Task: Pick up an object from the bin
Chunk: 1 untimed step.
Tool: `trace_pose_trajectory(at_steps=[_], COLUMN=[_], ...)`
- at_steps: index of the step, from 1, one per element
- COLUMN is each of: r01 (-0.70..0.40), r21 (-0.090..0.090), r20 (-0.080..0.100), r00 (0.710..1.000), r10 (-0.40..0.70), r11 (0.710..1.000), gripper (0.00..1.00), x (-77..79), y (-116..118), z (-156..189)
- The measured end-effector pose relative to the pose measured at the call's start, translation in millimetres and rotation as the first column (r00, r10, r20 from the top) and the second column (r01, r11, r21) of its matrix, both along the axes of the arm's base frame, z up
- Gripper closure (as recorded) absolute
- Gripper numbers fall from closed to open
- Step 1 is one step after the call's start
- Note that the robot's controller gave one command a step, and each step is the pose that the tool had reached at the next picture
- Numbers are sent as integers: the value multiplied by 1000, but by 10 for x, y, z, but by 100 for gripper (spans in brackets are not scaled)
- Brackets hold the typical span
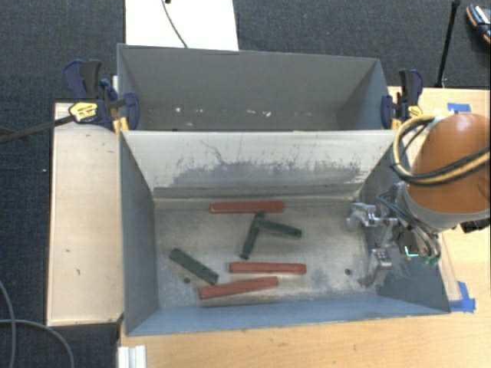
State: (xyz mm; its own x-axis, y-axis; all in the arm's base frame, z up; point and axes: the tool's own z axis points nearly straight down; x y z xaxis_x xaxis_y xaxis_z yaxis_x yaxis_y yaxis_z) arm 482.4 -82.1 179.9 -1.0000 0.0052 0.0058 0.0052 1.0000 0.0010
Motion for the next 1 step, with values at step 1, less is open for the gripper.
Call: trace_pose_trajectory(at_steps=[1], r01=[-4], r21=[-1], r20=[8], r00=[1000], r10=[4], r11=[1000], gripper=[0], x=[19], y=[3], z=[38])
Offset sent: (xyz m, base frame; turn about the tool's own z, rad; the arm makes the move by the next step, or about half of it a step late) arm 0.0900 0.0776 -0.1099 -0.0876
